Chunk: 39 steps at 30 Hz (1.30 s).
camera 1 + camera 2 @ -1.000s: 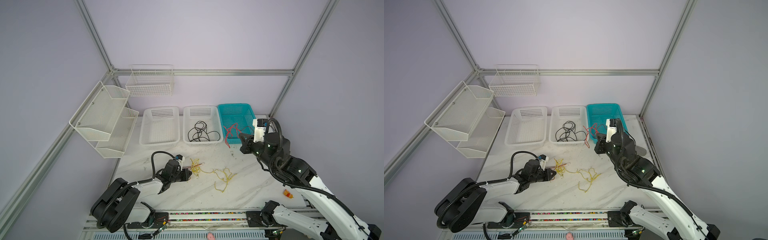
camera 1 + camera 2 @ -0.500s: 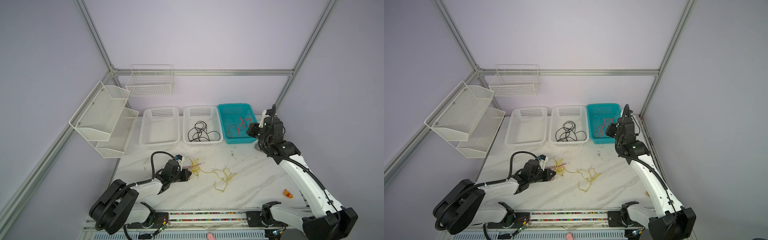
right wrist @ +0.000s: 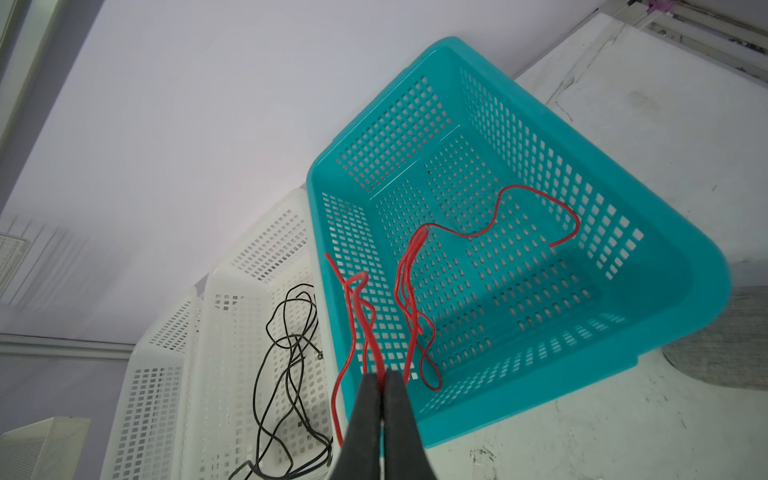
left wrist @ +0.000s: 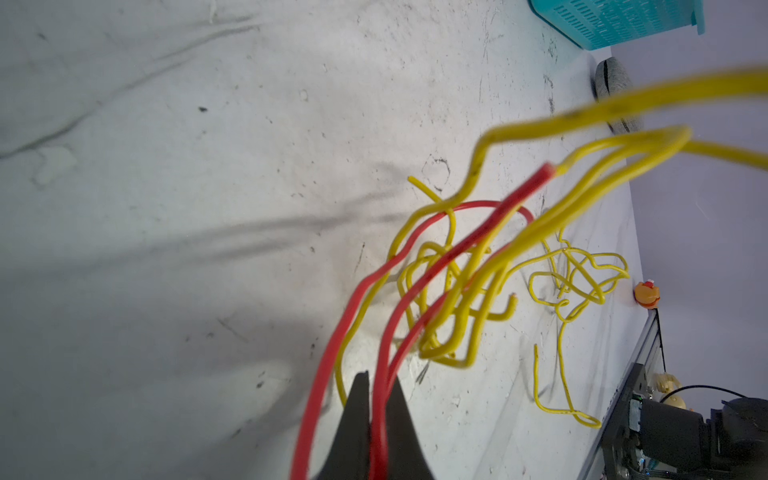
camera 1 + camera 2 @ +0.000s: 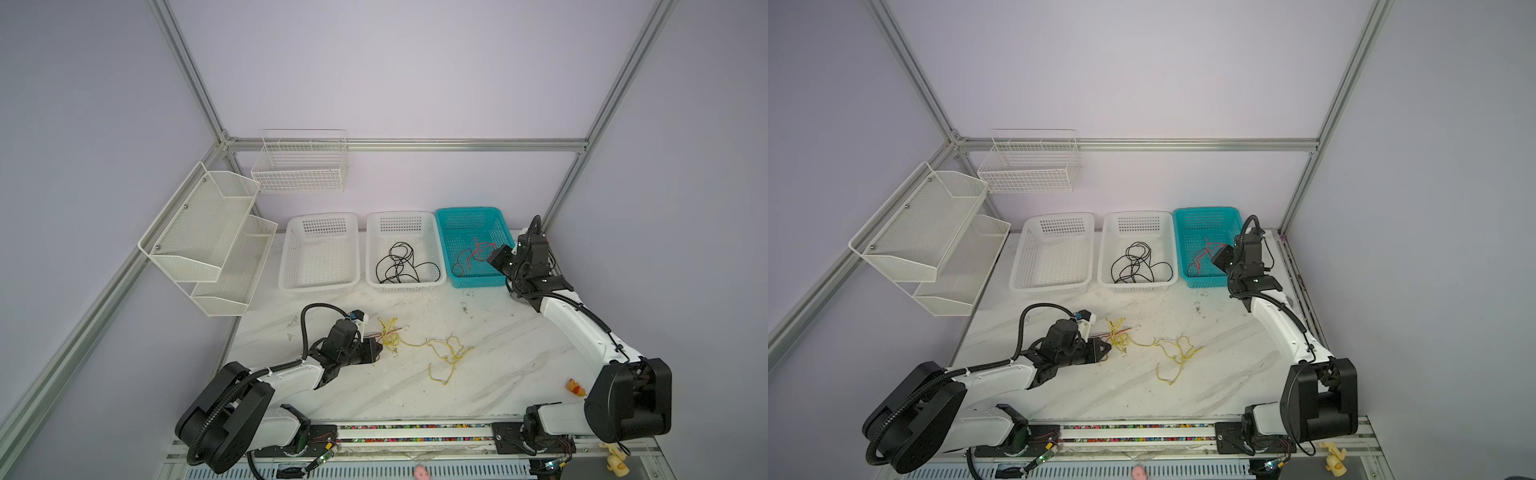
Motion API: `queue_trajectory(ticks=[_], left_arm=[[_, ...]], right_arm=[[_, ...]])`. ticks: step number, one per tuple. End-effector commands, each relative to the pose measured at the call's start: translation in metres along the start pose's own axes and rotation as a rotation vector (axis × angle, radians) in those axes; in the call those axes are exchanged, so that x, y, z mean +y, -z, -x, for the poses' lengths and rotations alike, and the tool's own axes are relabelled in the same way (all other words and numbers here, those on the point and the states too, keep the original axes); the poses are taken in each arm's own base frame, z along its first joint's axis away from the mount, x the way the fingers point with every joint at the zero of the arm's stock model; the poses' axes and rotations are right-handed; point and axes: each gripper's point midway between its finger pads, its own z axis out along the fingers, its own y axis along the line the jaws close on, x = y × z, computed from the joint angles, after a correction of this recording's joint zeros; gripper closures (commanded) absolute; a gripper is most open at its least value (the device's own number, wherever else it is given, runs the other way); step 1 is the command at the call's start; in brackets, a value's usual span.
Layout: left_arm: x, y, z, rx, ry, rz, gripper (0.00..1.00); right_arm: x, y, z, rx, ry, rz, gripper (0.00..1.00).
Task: Untangle the cables
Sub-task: 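Carry the red wires over the teal basket with the right gripper, then lower the red wires into the teal basket and open the right gripper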
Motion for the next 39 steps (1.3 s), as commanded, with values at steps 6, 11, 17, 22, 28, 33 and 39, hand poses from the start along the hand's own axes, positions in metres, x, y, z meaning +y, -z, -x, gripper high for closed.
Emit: queue_trajectory(ticks=[6,11,17,22,28,33,39], left_arm=[[0.001,0.003,0.001,-0.017,-0.030,0.002,0.97],[0.001,0.003,0.002,-0.017,-0.030,0.000,0.97],[0.001,0.003,0.002,-0.017,-0.029,-0.001,0.97],[0.001,0.004,0.001,-0.017,-0.027,-0.002,0.97],[0.001,0.003,0.000,-0.016,-0.028,-0.002,0.97],[0.002,0.003,0.000,-0.017,-0.028,-0.002,0.97],[0.002,0.003,0.000,-0.016,-0.028,-0.002,0.97]], right_arm=[[0.002,-0.020,0.013,-0.045,-0.035,0.017,1.00],[-0.001,-0.026,0.009,-0.027,-0.033,0.016,1.00],[-0.005,-0.031,0.003,-0.007,-0.033,0.010,1.00],[-0.007,-0.032,0.002,-0.007,-0.032,0.004,1.00],[-0.012,-0.036,-0.002,0.004,-0.030,-0.009,1.00],[-0.015,-0.042,-0.006,0.016,-0.031,-0.015,1.00],[-0.018,-0.049,-0.008,0.023,-0.028,-0.028,1.00]])
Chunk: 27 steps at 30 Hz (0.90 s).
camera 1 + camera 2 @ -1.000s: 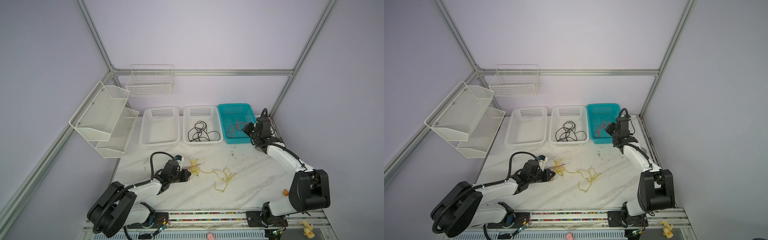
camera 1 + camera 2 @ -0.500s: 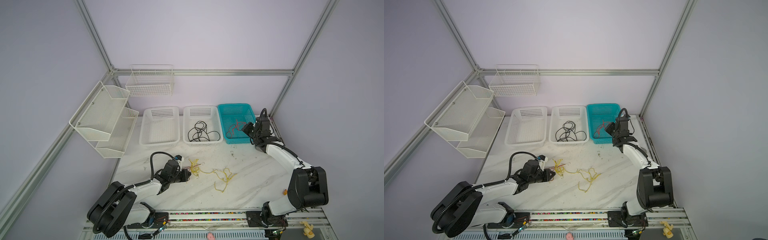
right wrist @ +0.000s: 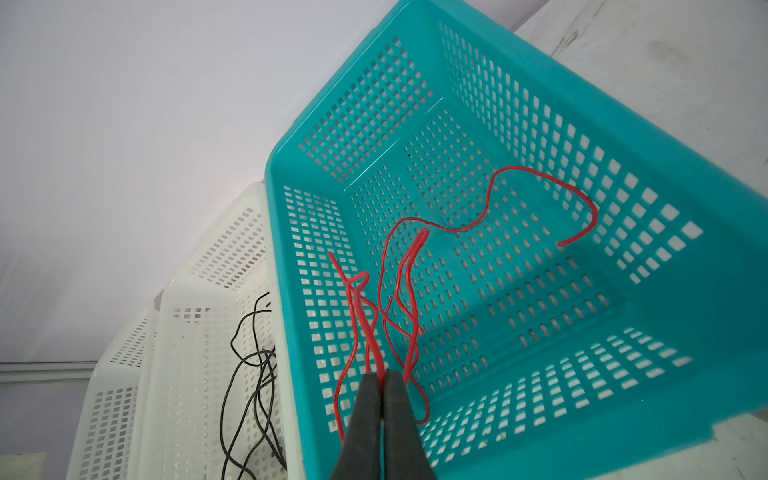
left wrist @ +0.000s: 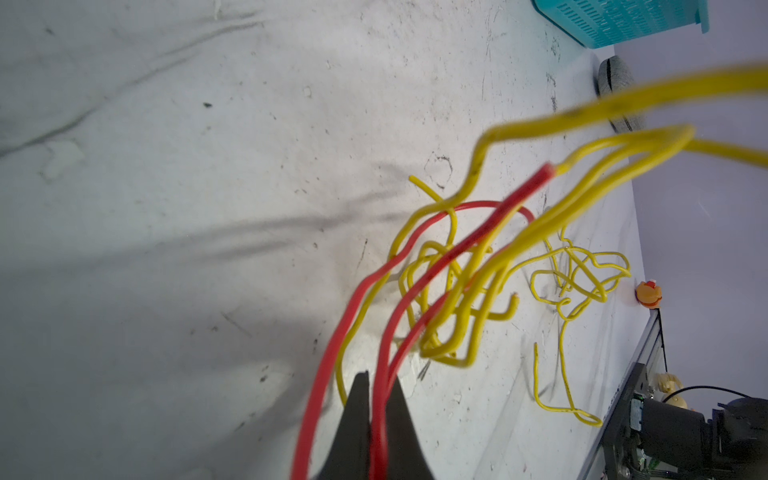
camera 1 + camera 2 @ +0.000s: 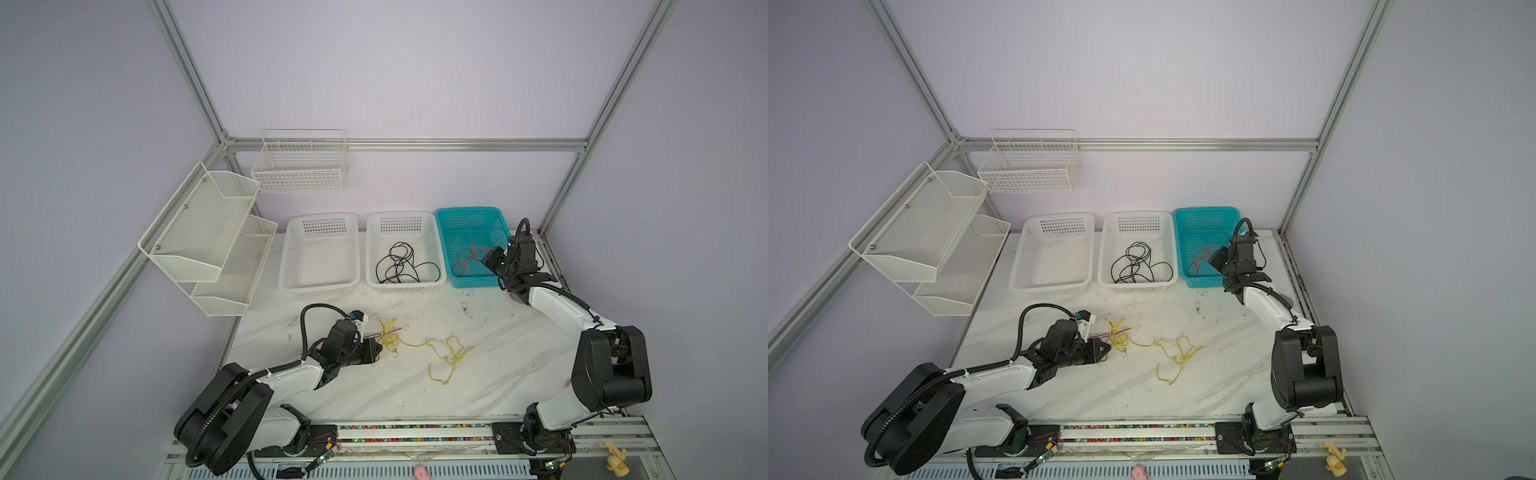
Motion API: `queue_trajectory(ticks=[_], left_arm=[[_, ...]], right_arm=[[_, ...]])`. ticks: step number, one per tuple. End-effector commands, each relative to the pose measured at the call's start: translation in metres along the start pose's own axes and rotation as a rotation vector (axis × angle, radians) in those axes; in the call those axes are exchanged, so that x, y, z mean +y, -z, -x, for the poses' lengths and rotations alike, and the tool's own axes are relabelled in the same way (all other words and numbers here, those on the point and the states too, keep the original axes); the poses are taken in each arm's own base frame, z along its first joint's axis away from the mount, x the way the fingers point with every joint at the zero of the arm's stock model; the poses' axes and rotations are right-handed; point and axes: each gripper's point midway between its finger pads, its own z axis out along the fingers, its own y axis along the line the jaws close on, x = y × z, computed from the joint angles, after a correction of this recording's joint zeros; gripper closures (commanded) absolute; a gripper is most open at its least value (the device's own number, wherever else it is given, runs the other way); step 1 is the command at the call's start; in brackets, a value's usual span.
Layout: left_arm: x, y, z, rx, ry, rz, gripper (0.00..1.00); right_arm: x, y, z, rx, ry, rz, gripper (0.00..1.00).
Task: Untangle the cables
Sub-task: 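Lower the red wires into the teal basket and open the right gripper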
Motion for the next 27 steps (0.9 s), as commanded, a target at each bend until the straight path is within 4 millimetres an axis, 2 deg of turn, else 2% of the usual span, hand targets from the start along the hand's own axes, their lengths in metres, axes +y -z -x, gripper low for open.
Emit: queue_trajectory(ticks=[1,17,27], left_arm=[[0.002,0.003,0.000,-0.016,-0.028,-0.004,0.97],[0.003,0.001,-0.001,-0.013,-0.025,-0.003,0.97],[0.003,0.002,-0.001,-0.014,-0.024,-0.005,0.97]], right_arm=[[0.008,-0.003,0.013,-0.028,-0.005,0.024,1.00],[-0.001,-0.024,-0.004,0.035,-0.006,0.008,1.00],[0.003,-0.018,0.000,0.031,-0.015,0.021,0.82]])
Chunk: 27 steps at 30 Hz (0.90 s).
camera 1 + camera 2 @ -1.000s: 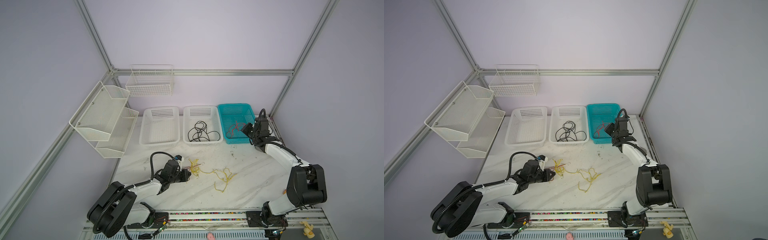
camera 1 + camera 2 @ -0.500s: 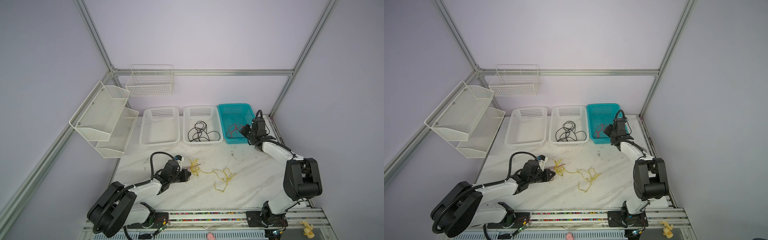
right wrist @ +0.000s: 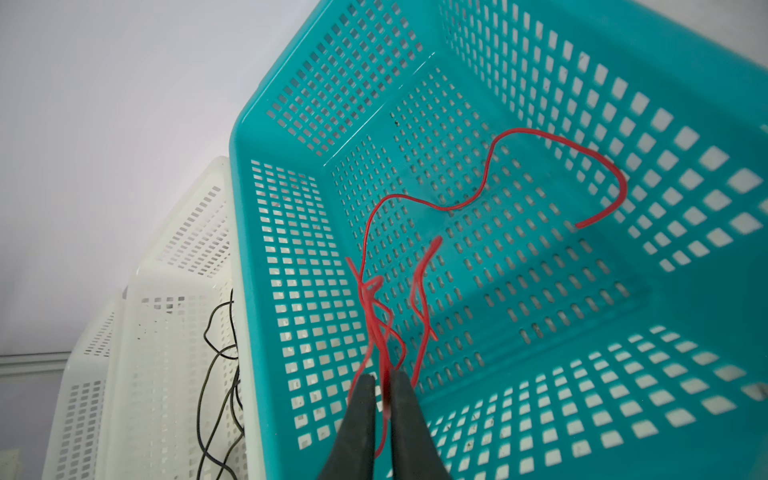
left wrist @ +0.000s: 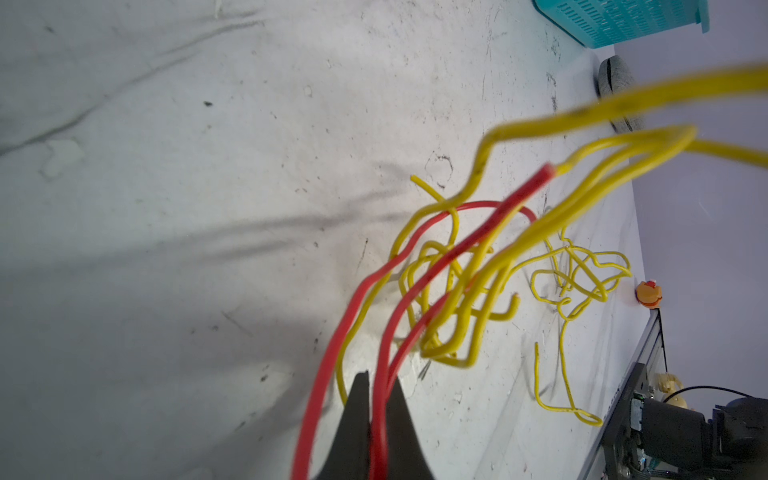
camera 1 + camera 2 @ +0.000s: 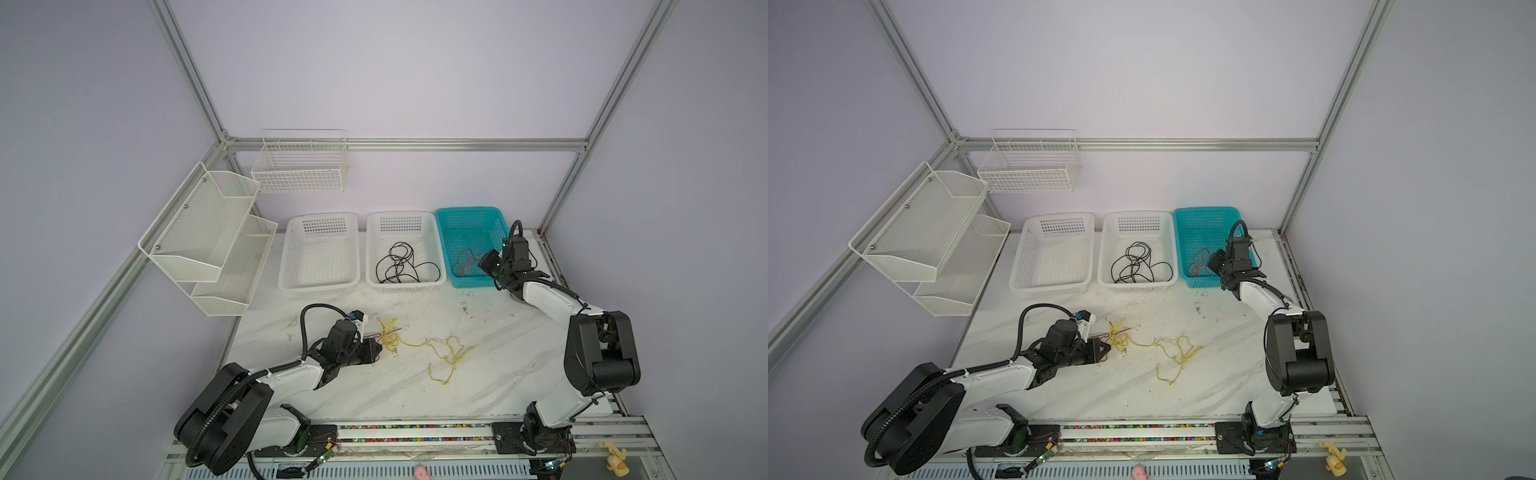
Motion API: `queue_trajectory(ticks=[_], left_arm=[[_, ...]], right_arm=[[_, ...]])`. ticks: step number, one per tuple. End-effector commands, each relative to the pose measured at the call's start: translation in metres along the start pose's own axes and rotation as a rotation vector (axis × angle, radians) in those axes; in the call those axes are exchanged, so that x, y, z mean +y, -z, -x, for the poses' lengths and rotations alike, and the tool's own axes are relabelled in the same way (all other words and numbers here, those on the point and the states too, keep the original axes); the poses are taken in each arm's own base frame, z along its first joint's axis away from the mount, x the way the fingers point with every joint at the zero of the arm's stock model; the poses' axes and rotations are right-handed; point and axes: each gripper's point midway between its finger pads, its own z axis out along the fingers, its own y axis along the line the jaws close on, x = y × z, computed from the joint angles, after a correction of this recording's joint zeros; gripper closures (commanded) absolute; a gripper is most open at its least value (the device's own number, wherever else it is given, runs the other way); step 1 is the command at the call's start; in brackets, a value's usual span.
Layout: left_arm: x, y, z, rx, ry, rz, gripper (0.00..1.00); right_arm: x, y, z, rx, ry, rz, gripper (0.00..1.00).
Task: Untangle the cables
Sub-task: 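Lower the red wires into the teal basket and open the right gripper, then move the right gripper back to the tangle beside the left gripper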
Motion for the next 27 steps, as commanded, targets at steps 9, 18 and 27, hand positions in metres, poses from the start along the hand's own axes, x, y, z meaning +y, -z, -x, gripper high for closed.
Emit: queue_trajectory(ticks=[9,18,27], left_arm=[[-0.002,0.005,0.000,-0.020,-0.022,-0.023,0.97],[-0.022,0.019,0.009,-0.066,-0.015,-0.107,0.99],[-0.042,0.028,0.019,-0.091,-0.019,-0.176,1.00]], right_arm=[[0.028,0.020,0.012,0.000,0.020,0.105,0.72],[0.078,0.052,-0.076,0.283,0.156,0.433,0.64],[0.130,0.121,-0.161,0.381,0.385,0.681,0.58]])
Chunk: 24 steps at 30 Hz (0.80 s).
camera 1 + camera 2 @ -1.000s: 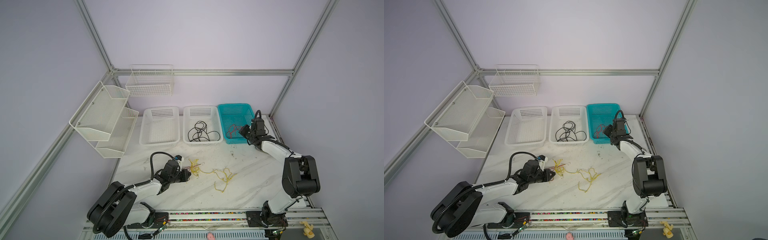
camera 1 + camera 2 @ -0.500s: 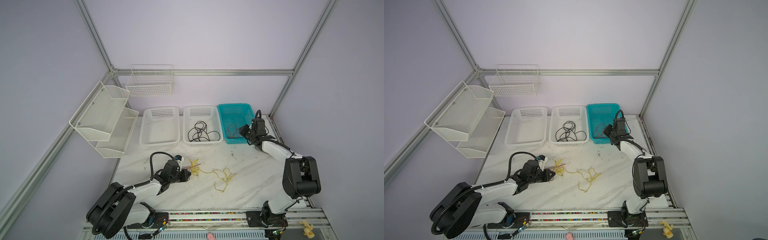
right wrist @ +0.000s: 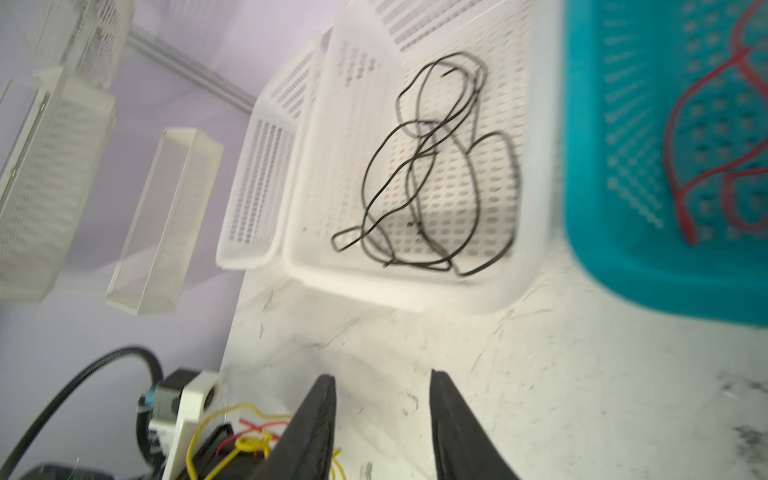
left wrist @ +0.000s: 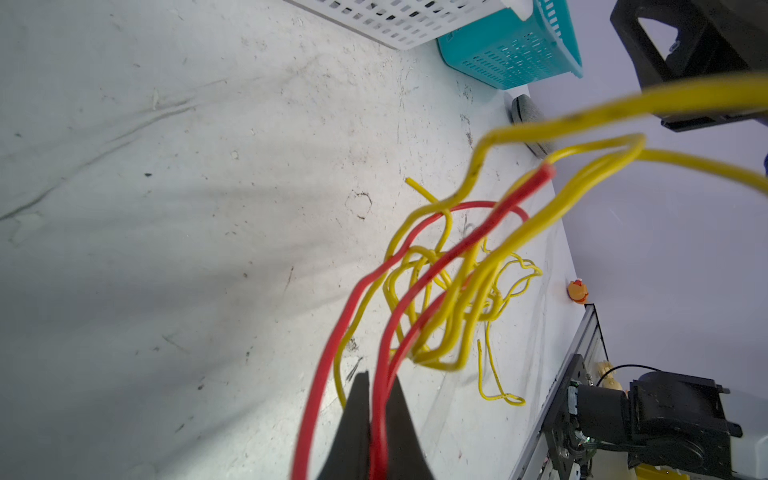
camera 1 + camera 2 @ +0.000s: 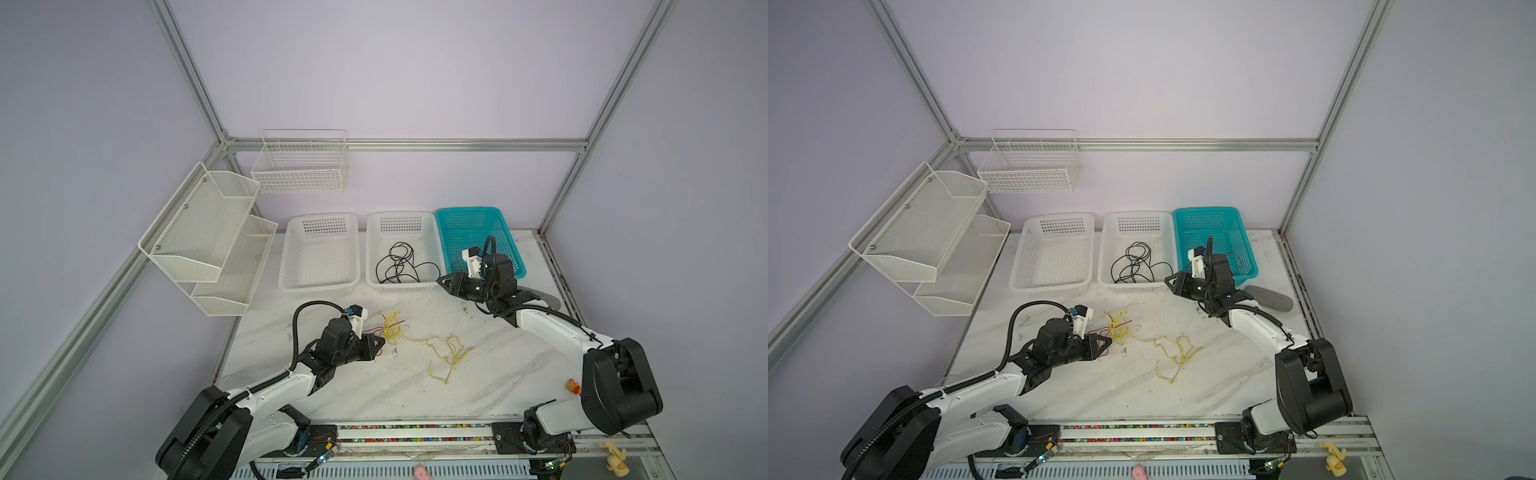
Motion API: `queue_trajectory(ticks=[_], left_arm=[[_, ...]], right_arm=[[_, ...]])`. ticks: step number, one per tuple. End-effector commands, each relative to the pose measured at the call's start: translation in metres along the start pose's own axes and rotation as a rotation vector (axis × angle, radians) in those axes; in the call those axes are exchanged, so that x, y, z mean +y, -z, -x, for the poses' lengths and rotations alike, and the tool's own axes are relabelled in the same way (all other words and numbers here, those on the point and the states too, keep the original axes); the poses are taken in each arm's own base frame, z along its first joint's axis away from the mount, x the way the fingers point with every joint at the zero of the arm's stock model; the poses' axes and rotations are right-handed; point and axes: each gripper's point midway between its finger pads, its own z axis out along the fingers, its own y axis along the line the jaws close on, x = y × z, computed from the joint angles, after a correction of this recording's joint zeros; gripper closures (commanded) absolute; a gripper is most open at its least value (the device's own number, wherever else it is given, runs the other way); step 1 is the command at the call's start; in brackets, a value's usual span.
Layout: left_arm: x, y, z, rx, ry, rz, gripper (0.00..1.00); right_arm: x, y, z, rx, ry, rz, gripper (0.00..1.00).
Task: Untangle the cables
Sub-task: 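Move the right gripper back to the tangle beside the left gripper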
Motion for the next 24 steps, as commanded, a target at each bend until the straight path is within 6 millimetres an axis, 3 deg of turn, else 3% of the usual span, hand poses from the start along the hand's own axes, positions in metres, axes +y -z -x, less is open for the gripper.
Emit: queue_trajectory(ticks=[1,8,17,21,24], left_arm=[[-0.007,0.002,0.000,-0.006,0.001,-0.049,1.00],[-0.013,-0.002,-0.001,0.016,0.004,-0.073,1.00],[-0.026,0.000,0.001,0.021,-0.014,-0.124,1.00],[-0.028,0.000,0.000,0.026,-0.017,-0.130,1.00],[-0.028,-0.001,0.000,0.032,-0.020,-0.134,1.00]], right_arm=[[0.042,0.008,-0.011,-0.005,0.132,0.138,0.57],[0.070,-0.006,-0.057,0.087,0.240,0.221,0.55],[0.065,-0.030,-0.081,0.133,0.303,0.181,0.55],[0.061,-0.032,-0.085,0.132,0.319,0.163,0.55],[0.070,-0.030,-0.090,0.136,0.338,0.203,0.55]])
